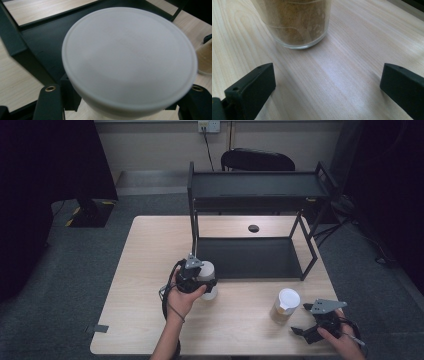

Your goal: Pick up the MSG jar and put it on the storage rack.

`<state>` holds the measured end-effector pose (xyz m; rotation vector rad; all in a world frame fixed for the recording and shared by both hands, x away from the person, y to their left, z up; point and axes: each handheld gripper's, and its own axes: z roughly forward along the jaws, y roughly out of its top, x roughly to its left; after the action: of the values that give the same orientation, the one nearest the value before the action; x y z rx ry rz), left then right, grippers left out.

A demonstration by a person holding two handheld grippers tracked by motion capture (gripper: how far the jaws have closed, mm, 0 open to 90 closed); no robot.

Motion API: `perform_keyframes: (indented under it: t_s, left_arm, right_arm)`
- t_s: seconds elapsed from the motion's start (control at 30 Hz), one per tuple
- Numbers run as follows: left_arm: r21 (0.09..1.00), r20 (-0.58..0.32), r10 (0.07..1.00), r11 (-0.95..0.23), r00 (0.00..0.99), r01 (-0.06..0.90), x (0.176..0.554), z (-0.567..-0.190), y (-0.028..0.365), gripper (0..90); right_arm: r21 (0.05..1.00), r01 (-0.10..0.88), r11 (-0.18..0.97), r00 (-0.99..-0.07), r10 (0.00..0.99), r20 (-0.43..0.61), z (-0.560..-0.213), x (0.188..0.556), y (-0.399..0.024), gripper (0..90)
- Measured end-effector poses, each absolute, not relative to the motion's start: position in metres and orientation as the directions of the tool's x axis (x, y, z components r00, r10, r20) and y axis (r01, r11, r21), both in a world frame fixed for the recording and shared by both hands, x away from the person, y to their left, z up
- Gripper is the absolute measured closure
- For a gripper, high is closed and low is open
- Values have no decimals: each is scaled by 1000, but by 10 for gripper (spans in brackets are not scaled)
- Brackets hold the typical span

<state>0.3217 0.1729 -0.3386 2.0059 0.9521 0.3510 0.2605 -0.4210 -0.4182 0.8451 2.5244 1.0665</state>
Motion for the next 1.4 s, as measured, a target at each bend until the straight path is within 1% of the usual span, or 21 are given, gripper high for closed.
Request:
perform_keyframes:
  t_s: [0.13,0.5,1.4]
  left_arm:
    - [802,-86,732,-352,676,483,326,-333,164,348]
    - [805,-106,724,-340,682,487,339,-325,152,349]
    - [815,-89,700,-358,709,455,367,-273,126,350]
  right_arm:
    - [722,409,558,-792,610,-23,-418,260,-421,0]
    - [722,409,558,-792,610,-23,-418,260,-421,0]
    - [722,409,558,-792,610,-22,-418,261,-421,0]
